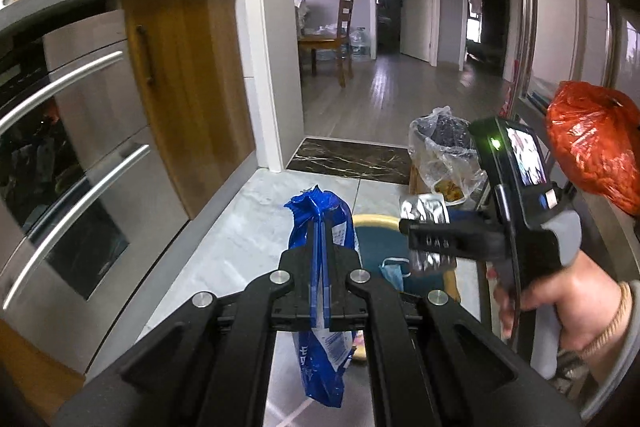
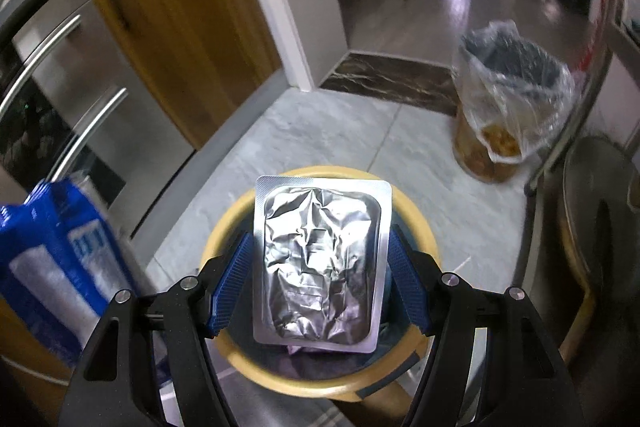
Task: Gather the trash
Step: 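Carry the foil pack and blue bag over the teal bin while opening both tools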
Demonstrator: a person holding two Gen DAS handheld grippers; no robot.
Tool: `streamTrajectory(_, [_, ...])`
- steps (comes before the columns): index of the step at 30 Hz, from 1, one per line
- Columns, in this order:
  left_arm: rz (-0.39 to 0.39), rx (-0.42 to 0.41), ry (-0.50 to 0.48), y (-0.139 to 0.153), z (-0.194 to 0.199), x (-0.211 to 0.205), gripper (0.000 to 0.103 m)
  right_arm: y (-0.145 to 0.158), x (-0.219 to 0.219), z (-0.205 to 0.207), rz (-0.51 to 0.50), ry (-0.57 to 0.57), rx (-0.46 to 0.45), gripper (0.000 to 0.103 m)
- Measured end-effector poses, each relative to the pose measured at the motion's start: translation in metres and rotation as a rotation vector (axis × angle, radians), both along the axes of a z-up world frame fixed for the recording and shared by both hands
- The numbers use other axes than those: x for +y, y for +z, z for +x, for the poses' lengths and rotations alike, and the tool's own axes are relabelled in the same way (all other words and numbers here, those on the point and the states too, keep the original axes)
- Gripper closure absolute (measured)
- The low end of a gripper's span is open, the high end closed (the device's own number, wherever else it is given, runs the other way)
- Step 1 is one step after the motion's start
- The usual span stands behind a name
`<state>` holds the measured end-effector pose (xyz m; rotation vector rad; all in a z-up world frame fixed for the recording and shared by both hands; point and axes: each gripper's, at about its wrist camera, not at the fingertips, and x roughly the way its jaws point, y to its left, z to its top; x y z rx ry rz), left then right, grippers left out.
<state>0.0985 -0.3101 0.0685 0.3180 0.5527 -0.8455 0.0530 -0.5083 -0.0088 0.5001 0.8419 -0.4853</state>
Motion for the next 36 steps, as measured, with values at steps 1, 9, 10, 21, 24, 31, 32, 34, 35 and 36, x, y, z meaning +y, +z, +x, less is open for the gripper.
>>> streamTrajectory(1, [-0.001,0.008,0.0,-0.002,0.003,-0.006,0.102,-0.002,-0.004,0.0,-0.001,-0.006,0.002,0.034])
streamTrajectory(9, [0.004,0.069,0.005,-0.033,0.023,-0.046,0.102,-0.026,-0.031,0.005,0.011,-0.047,0.035,0.034])
streamTrajectory(10, [0.01,0.076,0.008,-0.037,0.026,-0.049,0.102,-0.029,-0.033,0.006,0.016,-0.049,0.04,0.034])
streamTrajectory(21, [0.058,0.105,0.026,-0.065,0.036,-0.06,0.101,-0.04,-0.032,0.014,0.042,-0.017,0.057,0.032])
streamTrajectory(24, [0.046,0.118,0.036,-0.064,0.036,-0.054,0.095,-0.041,-0.032,0.015,0.055,-0.013,0.056,0.027])
streamTrajectory(31, [0.049,0.128,0.061,-0.066,0.026,-0.031,0.071,-0.034,-0.024,0.017,0.042,0.006,0.049,0.017])
streamTrajectory(32, [0.051,0.128,0.068,-0.067,0.023,-0.025,0.07,-0.032,-0.023,0.017,0.04,0.011,0.047,0.016])
streamTrajectory(34, [0.056,0.13,0.081,-0.068,0.018,-0.016,0.056,-0.028,-0.02,0.018,0.037,0.023,0.042,0.013])
streamTrajectory(35, [0.058,0.13,0.09,-0.068,0.014,-0.009,0.051,-0.026,-0.018,0.017,0.029,0.031,0.038,0.012])
streamTrajectory(36, [0.061,0.128,0.099,-0.068,0.012,-0.004,0.04,-0.024,-0.016,0.017,0.02,0.035,0.037,0.011])
